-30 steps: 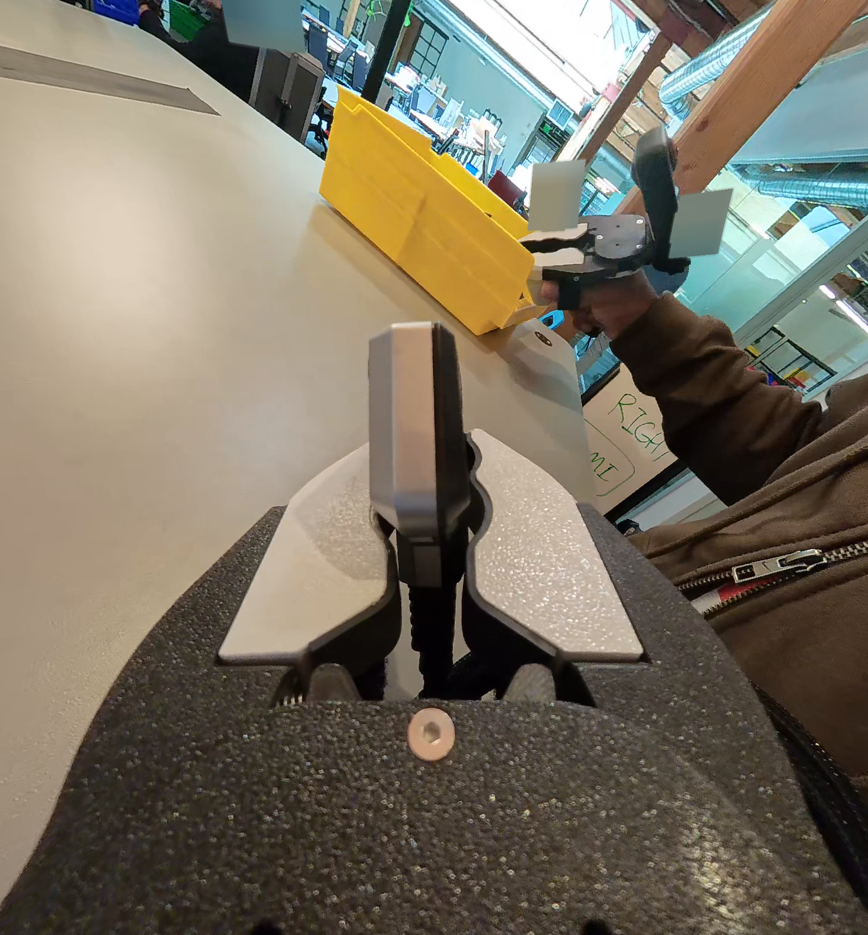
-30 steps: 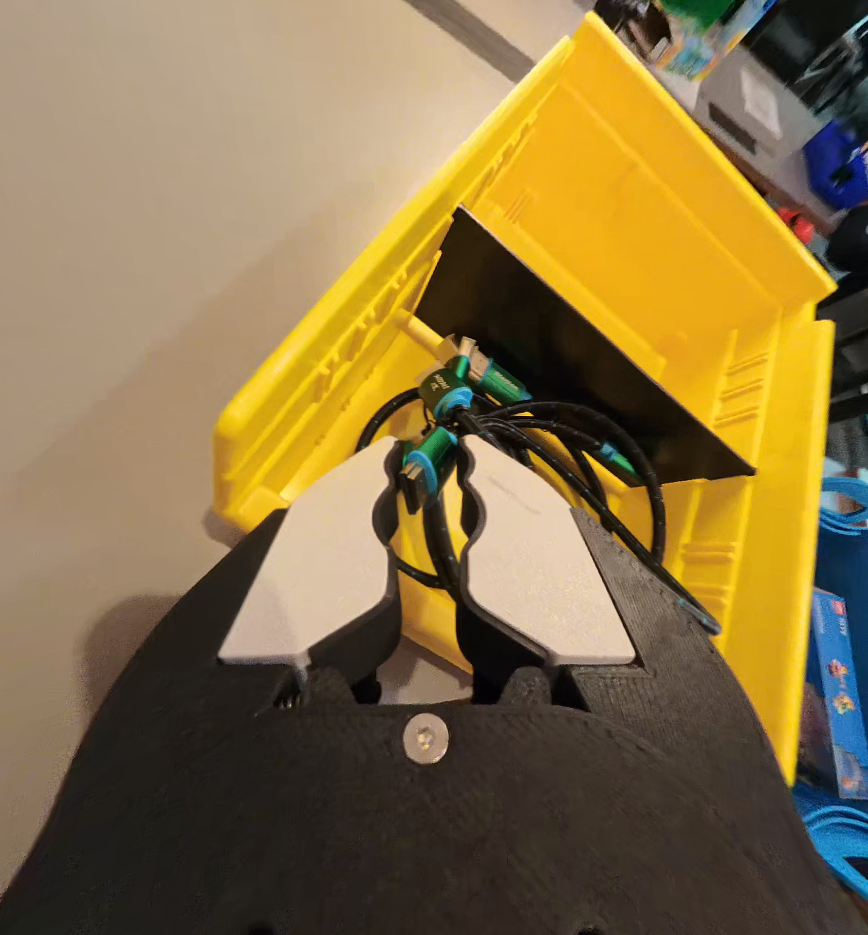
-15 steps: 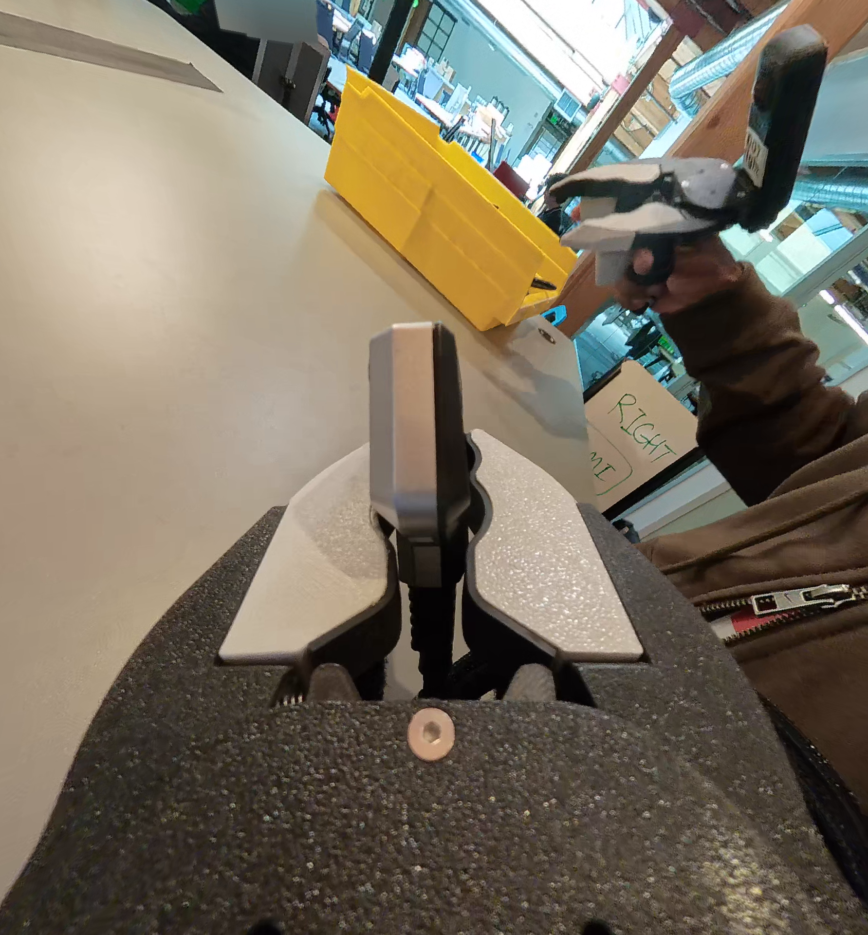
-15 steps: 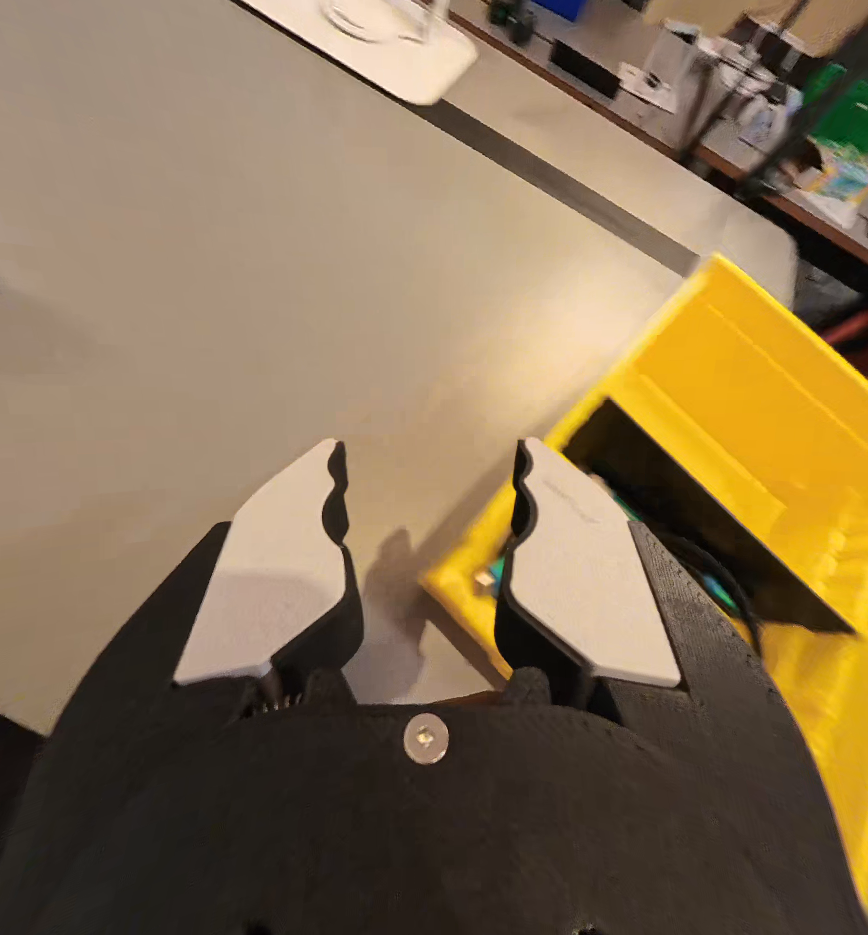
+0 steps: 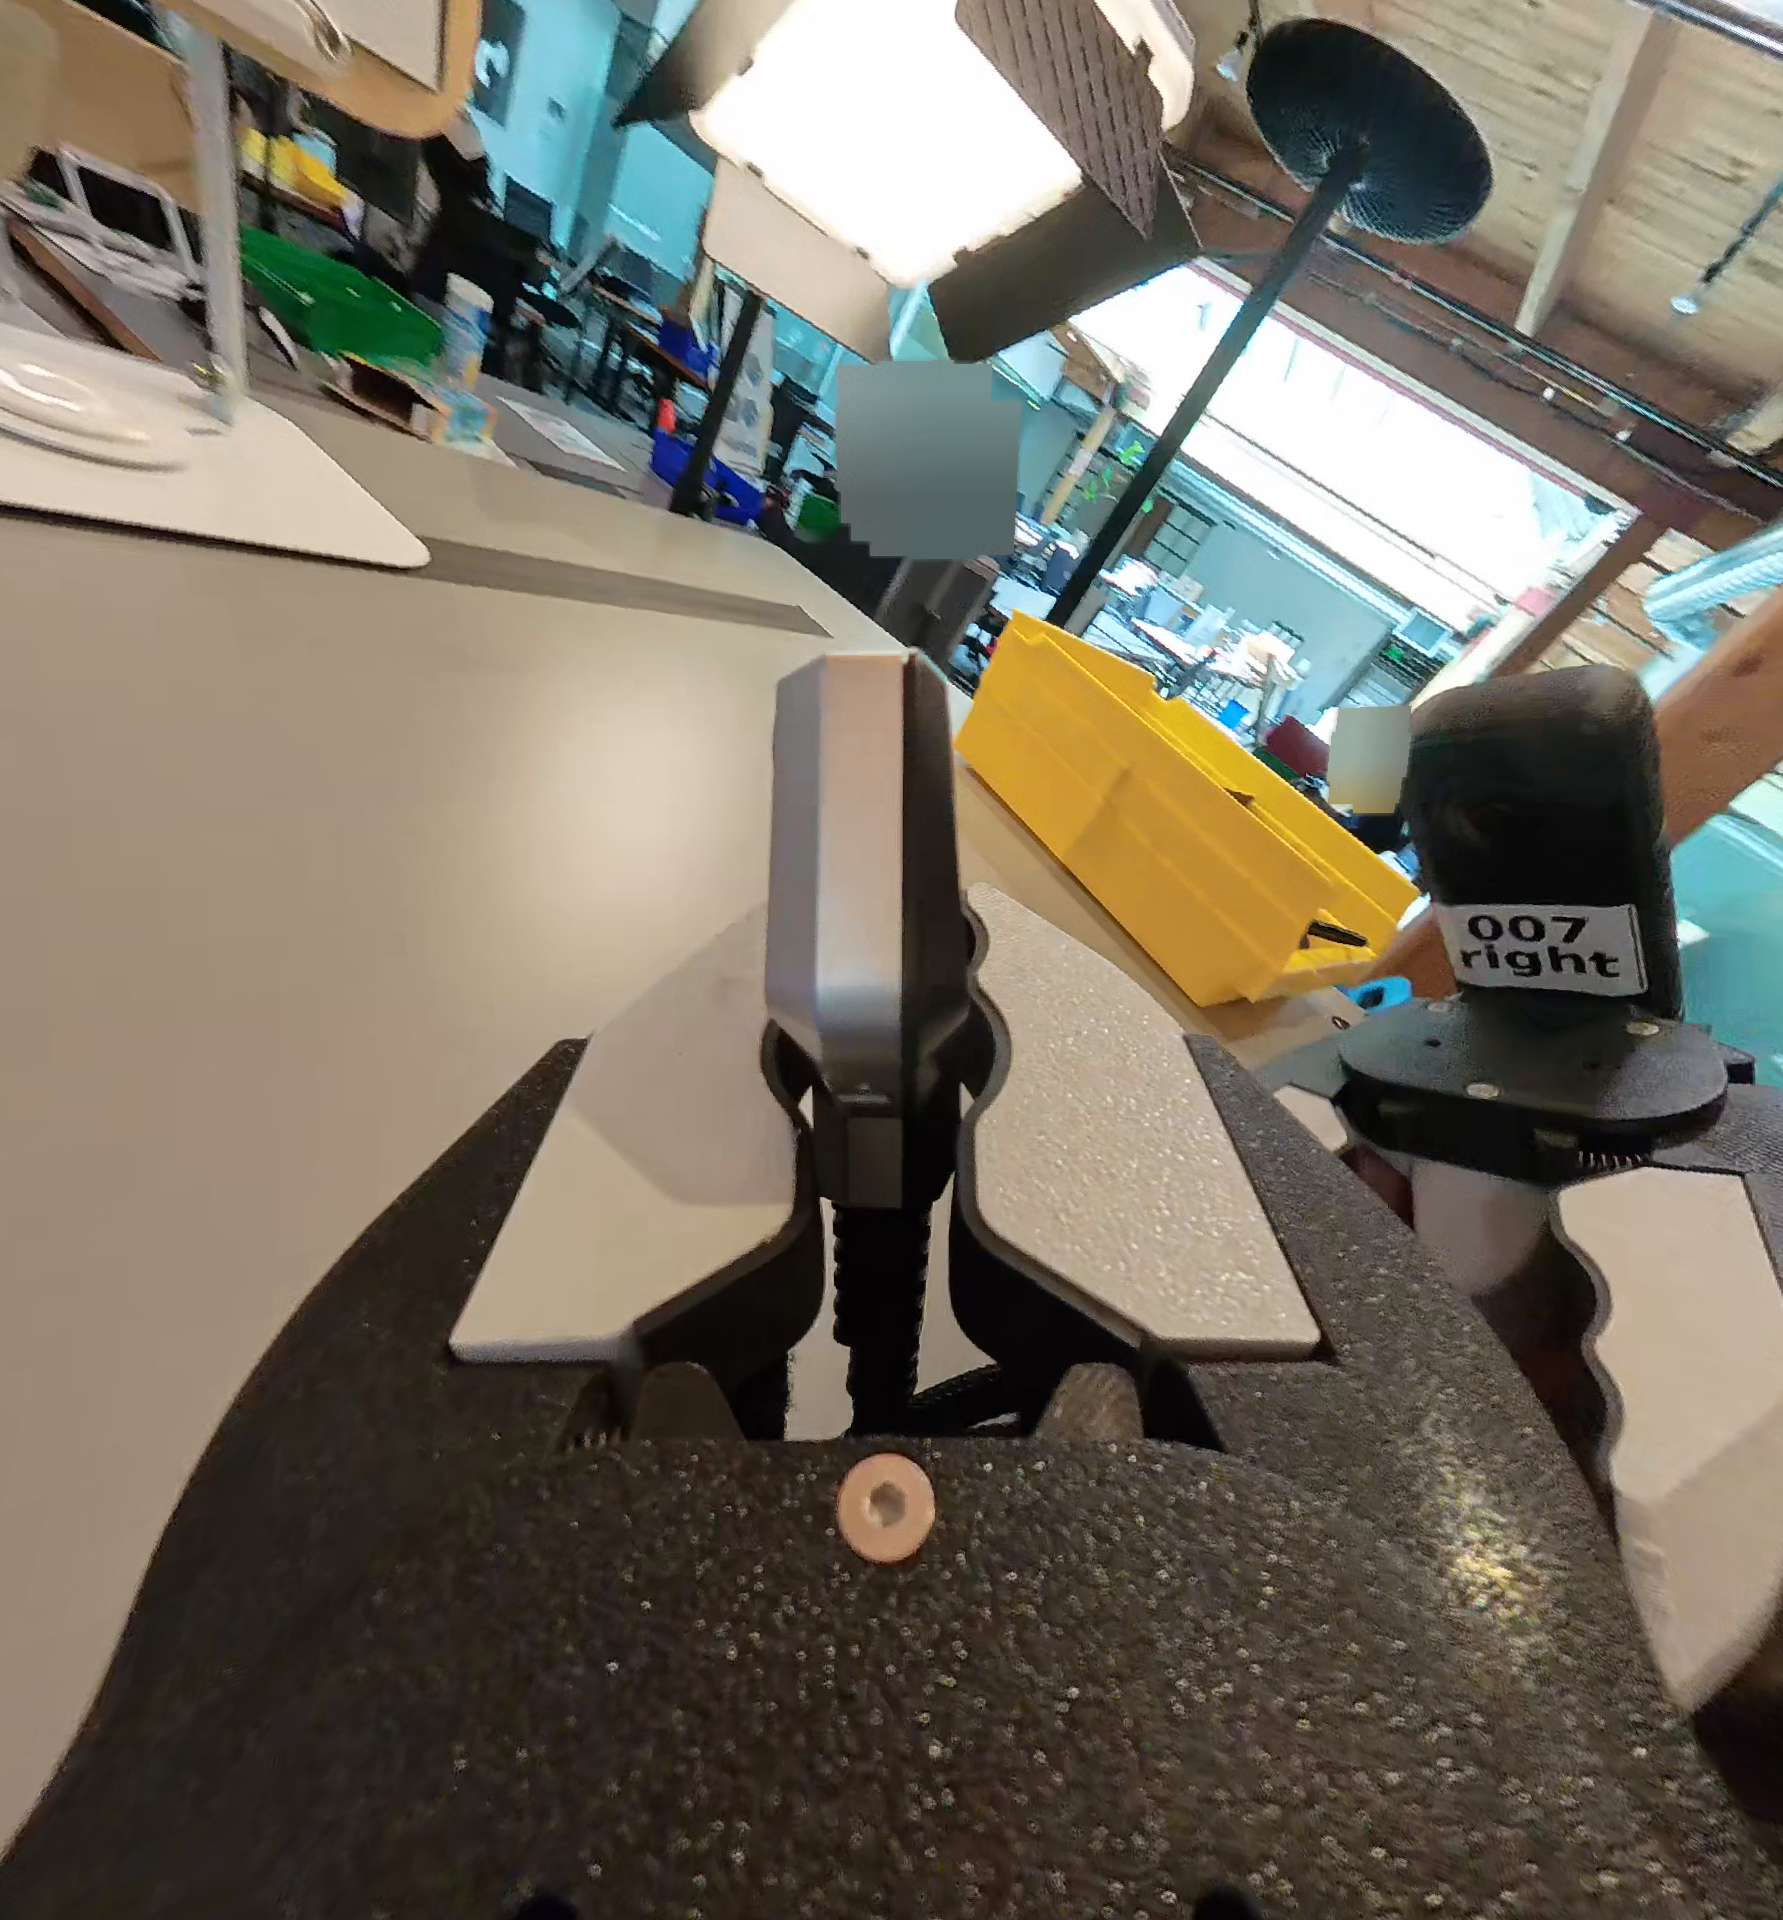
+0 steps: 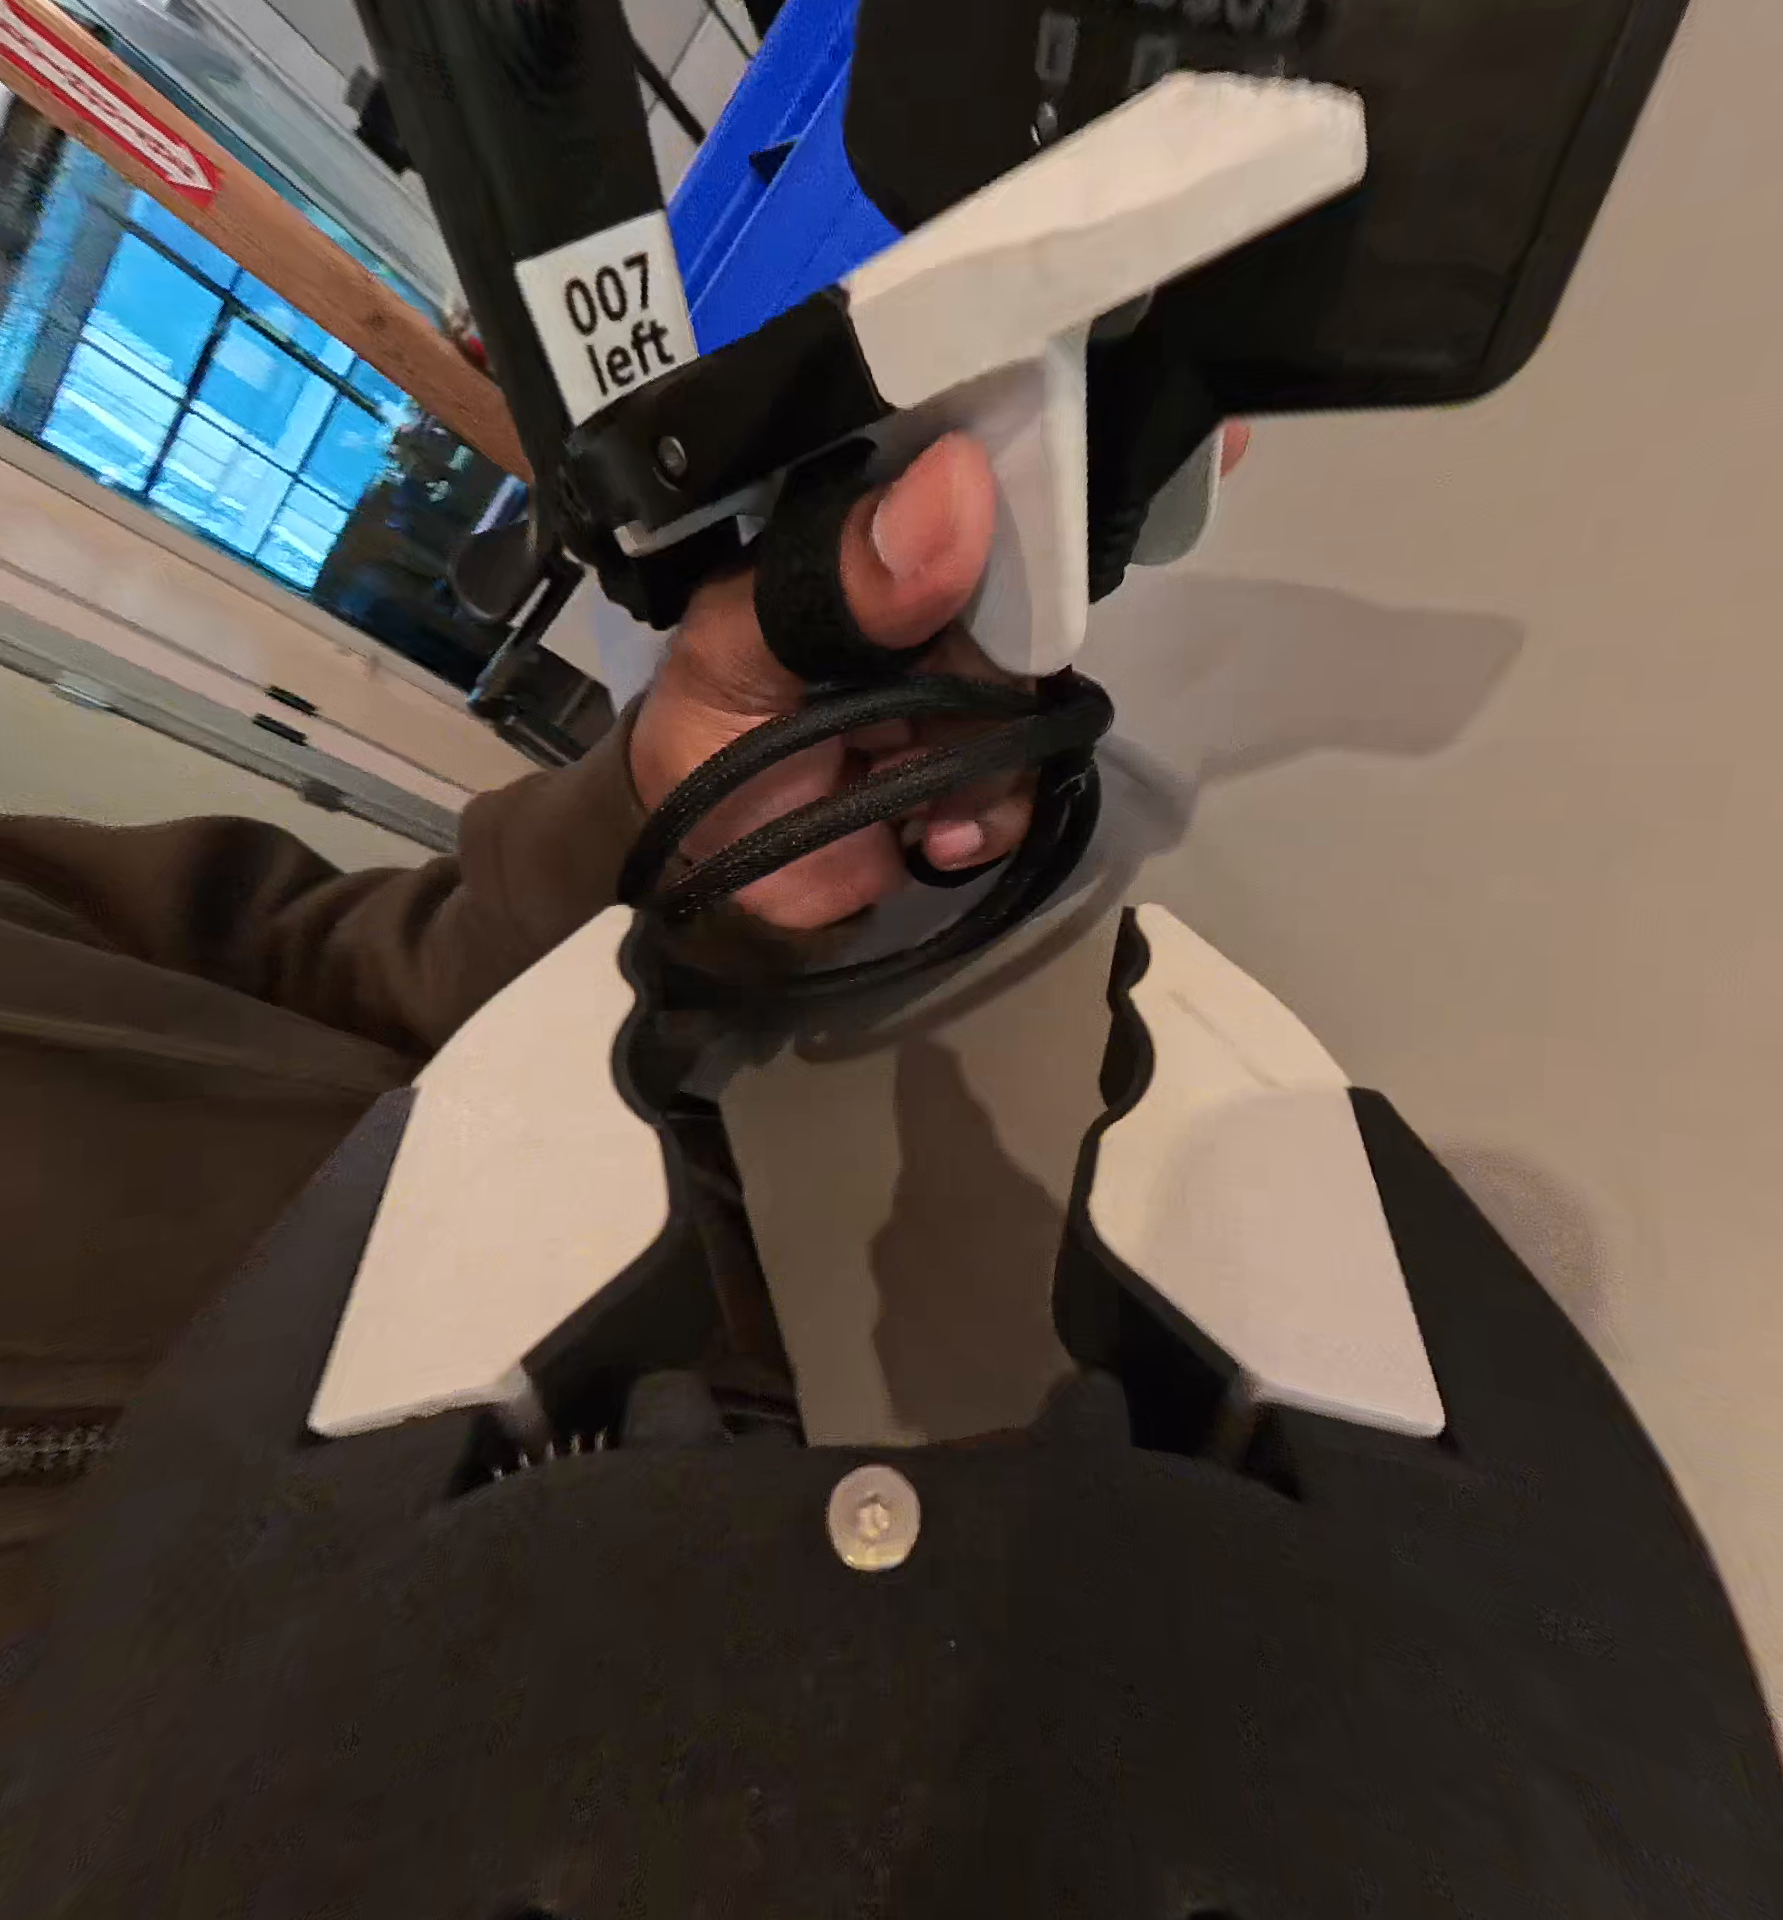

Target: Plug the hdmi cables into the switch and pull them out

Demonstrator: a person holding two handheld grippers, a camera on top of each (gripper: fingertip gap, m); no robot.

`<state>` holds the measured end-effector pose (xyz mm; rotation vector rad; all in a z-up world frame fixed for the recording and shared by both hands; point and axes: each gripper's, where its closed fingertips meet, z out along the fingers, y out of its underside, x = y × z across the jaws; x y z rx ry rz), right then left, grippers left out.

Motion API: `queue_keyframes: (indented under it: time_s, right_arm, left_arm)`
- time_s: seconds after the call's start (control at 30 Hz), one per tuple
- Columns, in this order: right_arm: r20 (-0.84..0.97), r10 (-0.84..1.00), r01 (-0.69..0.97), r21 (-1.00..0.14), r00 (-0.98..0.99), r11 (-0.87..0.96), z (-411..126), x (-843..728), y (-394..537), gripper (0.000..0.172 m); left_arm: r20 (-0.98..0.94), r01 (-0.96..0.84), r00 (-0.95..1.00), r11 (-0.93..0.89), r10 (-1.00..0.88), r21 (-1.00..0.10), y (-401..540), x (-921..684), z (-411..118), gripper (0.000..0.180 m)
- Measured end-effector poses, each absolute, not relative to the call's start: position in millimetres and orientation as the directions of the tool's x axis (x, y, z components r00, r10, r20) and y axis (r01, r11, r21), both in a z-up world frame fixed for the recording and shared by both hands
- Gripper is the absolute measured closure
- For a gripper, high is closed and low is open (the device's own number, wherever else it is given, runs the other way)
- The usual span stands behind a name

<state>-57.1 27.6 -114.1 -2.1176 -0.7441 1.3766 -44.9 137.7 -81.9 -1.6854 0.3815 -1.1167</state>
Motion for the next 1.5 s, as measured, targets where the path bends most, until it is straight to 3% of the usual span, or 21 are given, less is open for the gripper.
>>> queue_keyframes:
  time_s: [0.17, 0.27, 0.3, 0.37, 0.43, 0.6, 0.73, 0.87, 1.07, 1.2, 1.5]
  right_arm:
    - [-0.788, 0.580, 0.085, -0.576, 0.206, -0.813, -98.1, -68.0, 25.9, 0.080]
    - [-0.767, 0.601, 0.158, -0.580, 0.224, -0.799, -109.2, -77.7, 17.1, 0.082]
    - [-0.765, 0.608, 0.177, -0.582, 0.212, -0.794, -110.4, -83.1, 12.5, 0.089]
    - [-0.747, 0.634, 0.198, -0.603, 0.201, -0.773, -112.8, -90.7, 7.6, 0.131]
    - [-0.749, 0.643, 0.193, -0.615, 0.161, -0.764, -109.0, -93.1, 4.0, 0.153]
    - [-0.715, 0.676, 0.135, -0.663, 0.177, -0.736, -100.7, -80.0, 13.6, 0.164]
    - [-0.627, 0.723, 0.111, -0.729, 0.289, -0.676, -93.4, -61.8, 35.5, 0.167]
    - [-0.506, 0.758, 0.123, -0.793, 0.411, -0.596, -79.6, -30.8, 61.3, 0.169]
    - [-0.247, 0.754, 0.225, -0.858, 0.608, -0.463, -51.9, 43.4, 99.4, 0.171]
    - [-0.061, 0.702, 0.311, -0.866, 0.710, -0.391, -22.9, 100.4, 119.1, 0.172]
    - [0.127, 0.503, 0.326, -0.886, 0.855, -0.330, 81.5, 244.1, 144.9, 0.172]
  left_arm:
    - [0.377, 0.229, 0.656, -0.304, -0.654, -0.925, 144.0, -59.4, -76.6, 0.157]
    - [0.333, 0.215, 0.693, -0.257, -0.640, -0.942, 143.7, -58.0, -72.0, 0.157]
    - [0.323, 0.208, 0.696, -0.250, -0.641, -0.946, 143.2, -55.0, -71.7, 0.157]
    - [0.323, 0.203, 0.679, -0.253, -0.660, -0.946, 141.3, -46.7, -71.0, 0.157]
    - [0.341, 0.202, 0.647, -0.279, -0.682, -0.939, 140.0, -40.5, -71.7, 0.157]
    - [0.546, 0.299, 0.451, -0.456, -0.707, -0.838, 137.3, -38.7, -60.8, 0.153]
    - [0.646, 0.320, 0.316, -0.563, -0.695, -0.762, 131.9, -45.5, -48.5, 0.145]
    - [0.645, 0.290, 0.340, -0.576, -0.684, -0.764, 128.4, -69.4, -45.2, 0.124]
    - [0.545, 0.267, 0.489, -0.477, -0.682, -0.837, 141.9, -122.6, -57.4, 0.125]
    - [0.546, 0.281, 0.465, -0.468, -0.697, -0.838, 141.8, -120.9, -75.7, 0.129]
    - [0.511, 0.167, 0.428, -0.490, -0.746, -0.855, 126.5, -90.8, -103.6, 0.137]
